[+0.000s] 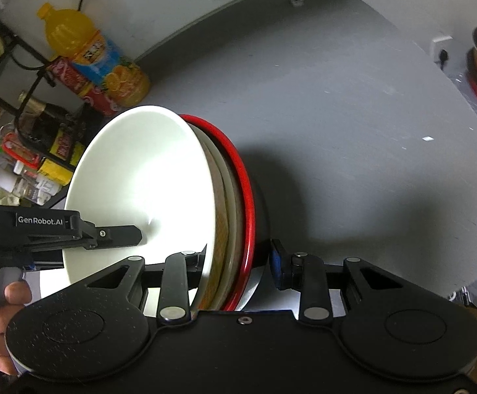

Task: Organize plates and bowls

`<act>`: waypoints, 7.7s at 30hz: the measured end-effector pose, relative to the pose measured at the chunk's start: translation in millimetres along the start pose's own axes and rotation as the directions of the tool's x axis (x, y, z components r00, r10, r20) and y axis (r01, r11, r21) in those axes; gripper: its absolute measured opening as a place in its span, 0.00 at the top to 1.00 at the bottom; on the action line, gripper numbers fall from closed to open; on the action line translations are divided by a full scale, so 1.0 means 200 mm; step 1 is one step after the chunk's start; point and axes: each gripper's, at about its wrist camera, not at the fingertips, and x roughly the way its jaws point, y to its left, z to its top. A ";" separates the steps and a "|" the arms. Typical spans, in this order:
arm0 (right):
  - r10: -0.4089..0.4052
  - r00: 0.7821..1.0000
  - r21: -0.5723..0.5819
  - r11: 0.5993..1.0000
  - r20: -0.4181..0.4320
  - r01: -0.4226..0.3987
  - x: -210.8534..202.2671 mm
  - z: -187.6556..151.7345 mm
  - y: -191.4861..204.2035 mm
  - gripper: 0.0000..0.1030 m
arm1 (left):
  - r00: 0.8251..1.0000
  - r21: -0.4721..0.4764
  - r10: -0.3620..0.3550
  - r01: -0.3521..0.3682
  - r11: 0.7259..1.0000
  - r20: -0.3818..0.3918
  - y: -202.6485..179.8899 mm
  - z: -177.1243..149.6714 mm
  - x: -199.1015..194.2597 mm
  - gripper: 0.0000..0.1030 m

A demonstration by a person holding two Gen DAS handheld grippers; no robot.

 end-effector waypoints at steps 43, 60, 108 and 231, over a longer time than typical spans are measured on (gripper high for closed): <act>0.167 0.975 -0.332 0.920 -0.145 -0.207 0.31 -0.04 1.10 0.70 | 0.971 -0.336 0.100 -0.021 0.942 0.218 1.02 -0.01 -0.76 0.74; 0.106 0.975 -0.266 0.951 -0.198 -0.157 0.43 -0.18 1.16 0.70 | 0.982 -0.351 0.108 -0.049 0.935 0.152 1.23 -0.03 -0.66 0.74; -0.068 0.946 -0.091 0.991 0.316 0.102 -0.47 -0.46 0.85 0.00 | 0.928 0.109 0.097 -0.145 0.983 0.359 0.79 -0.26 -1.01 0.11; -0.301 0.772 0.003 0.933 0.560 0.361 -1.14 -1.54 1.19 0.00 | 0.870 0.470 -0.093 -0.170 0.866 0.485 0.77 -1.35 -1.58 0.01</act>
